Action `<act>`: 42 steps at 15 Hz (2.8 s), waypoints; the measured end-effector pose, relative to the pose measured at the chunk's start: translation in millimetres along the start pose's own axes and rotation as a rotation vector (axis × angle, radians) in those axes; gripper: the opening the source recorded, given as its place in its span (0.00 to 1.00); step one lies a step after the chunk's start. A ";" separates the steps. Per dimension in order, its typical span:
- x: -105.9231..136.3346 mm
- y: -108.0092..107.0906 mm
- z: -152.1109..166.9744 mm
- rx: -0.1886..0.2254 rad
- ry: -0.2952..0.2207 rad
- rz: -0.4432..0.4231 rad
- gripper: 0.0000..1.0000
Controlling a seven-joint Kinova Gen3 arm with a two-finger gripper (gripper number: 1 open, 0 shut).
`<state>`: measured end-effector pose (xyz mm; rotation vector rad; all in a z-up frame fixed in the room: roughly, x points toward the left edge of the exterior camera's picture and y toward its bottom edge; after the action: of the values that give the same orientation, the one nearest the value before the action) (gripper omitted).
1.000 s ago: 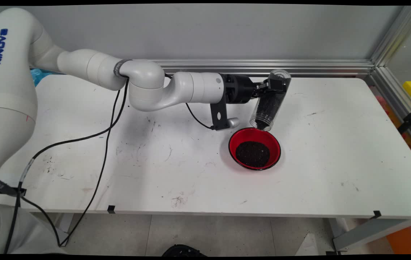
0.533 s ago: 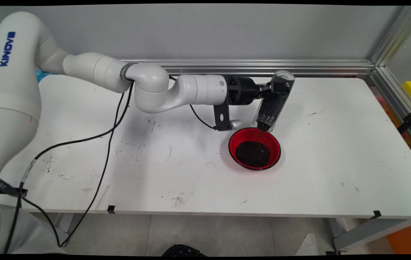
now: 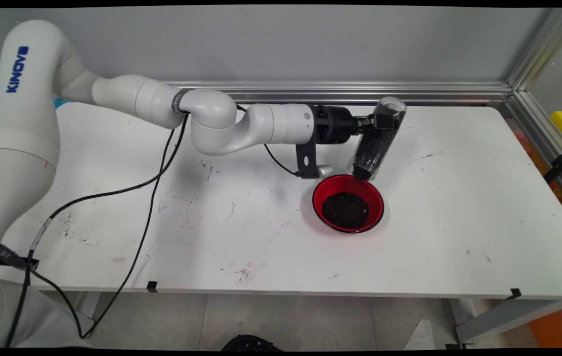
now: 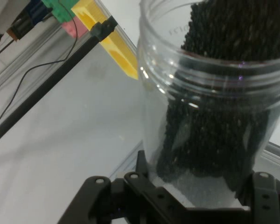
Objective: Pour the black seasoning powder in the red bowl
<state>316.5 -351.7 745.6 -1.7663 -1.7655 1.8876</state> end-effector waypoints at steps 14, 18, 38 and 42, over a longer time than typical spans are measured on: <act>-3.1 7.1 7.1 0.020 -0.017 0.059 0.00; -3.4 5.8 5.1 0.025 -0.020 0.067 0.00; 3.7 3.4 -12.2 0.025 0.001 0.079 0.00; 4.7 3.5 -11.1 0.033 -0.001 0.083 0.00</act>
<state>324.7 -342.4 743.0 -1.8547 -1.6769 1.9363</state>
